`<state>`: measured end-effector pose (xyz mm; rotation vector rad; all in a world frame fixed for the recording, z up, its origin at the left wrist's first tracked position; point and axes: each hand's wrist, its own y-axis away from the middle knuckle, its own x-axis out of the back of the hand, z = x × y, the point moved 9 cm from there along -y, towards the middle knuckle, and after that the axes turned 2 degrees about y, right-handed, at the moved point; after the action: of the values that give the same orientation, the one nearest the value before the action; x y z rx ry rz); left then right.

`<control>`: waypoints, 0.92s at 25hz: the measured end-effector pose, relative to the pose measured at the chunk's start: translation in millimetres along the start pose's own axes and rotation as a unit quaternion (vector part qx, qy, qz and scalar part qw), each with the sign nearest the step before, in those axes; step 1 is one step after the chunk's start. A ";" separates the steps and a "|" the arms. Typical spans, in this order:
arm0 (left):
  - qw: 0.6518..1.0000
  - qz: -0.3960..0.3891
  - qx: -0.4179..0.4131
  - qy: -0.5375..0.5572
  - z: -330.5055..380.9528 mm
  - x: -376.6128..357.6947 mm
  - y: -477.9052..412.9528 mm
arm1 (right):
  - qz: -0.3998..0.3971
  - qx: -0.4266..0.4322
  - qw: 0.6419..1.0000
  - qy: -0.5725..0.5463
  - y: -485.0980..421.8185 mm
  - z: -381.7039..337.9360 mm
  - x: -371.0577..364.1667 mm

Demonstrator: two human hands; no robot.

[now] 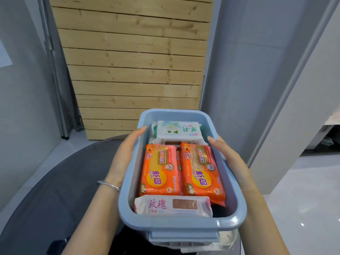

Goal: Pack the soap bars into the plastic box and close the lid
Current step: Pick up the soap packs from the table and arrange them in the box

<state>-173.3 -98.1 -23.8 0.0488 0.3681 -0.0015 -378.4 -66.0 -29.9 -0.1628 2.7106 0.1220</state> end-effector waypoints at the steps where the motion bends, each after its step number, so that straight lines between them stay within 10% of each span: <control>1: 1.000 0.002 -0.001 0.002 7.0 9.8 3.3 | -0.022 0.001 1.000 -0.019 0.0 2.9 -13.5; 18: 0.993 0.001 0.120 0.011 -8.1 120.9 36.4 | -0.030 -0.080 0.995 0.048 -29.6 95.3 -92.7; 23: 0.983 0.042 0.060 -0.170 13.7 130.7 44.2 | -0.045 -0.064 0.988 0.136 -16.3 86.7 -92.3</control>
<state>-46.0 -53.6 -55.9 0.1815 0.0244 0.0501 -257.7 -63.8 -71.3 -0.3627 2.9616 0.2657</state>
